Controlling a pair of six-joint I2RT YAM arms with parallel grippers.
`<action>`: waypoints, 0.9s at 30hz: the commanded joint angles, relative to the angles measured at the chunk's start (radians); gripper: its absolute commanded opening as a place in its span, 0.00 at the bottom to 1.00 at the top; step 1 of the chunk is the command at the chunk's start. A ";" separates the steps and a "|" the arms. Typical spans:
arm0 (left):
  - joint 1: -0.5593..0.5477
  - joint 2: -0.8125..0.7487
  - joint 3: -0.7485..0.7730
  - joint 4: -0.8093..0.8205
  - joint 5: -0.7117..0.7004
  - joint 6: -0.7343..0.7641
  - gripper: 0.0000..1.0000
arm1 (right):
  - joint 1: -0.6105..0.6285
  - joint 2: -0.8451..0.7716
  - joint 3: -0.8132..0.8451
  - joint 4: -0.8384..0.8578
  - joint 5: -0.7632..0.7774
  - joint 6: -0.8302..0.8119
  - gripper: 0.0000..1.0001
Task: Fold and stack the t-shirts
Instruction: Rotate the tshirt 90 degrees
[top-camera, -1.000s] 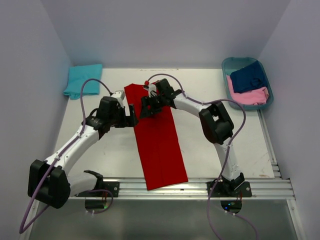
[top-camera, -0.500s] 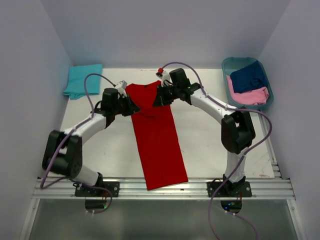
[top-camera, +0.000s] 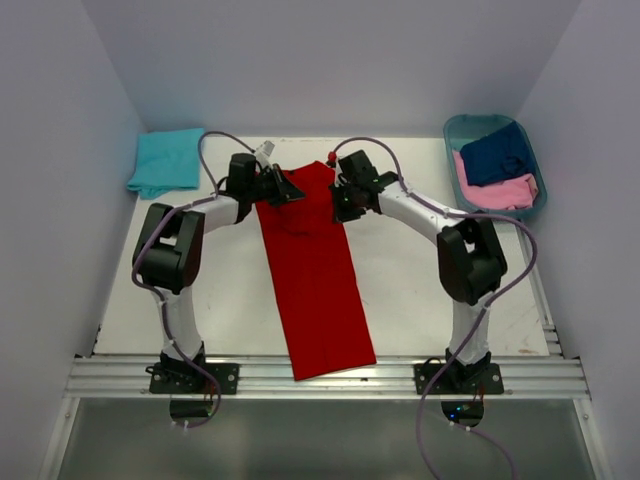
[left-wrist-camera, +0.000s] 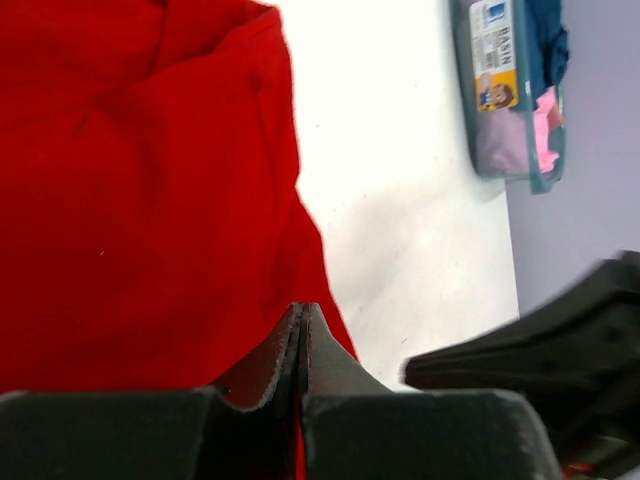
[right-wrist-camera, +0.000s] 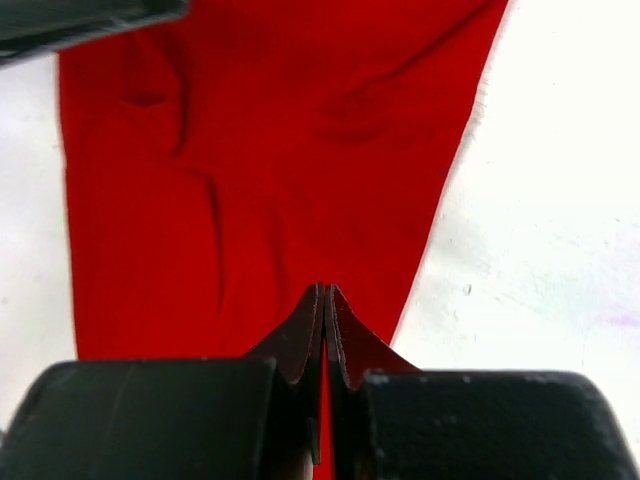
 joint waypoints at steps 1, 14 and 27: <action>-0.010 -0.054 0.031 0.085 -0.024 -0.010 0.00 | 0.001 0.070 0.066 -0.017 0.021 -0.004 0.00; -0.012 0.008 0.026 -0.098 -0.084 0.048 0.00 | 0.001 0.193 0.152 -0.003 0.069 0.070 0.00; 0.020 0.089 0.002 -0.184 -0.135 0.096 0.00 | 0.001 0.201 0.110 0.006 0.112 0.104 0.00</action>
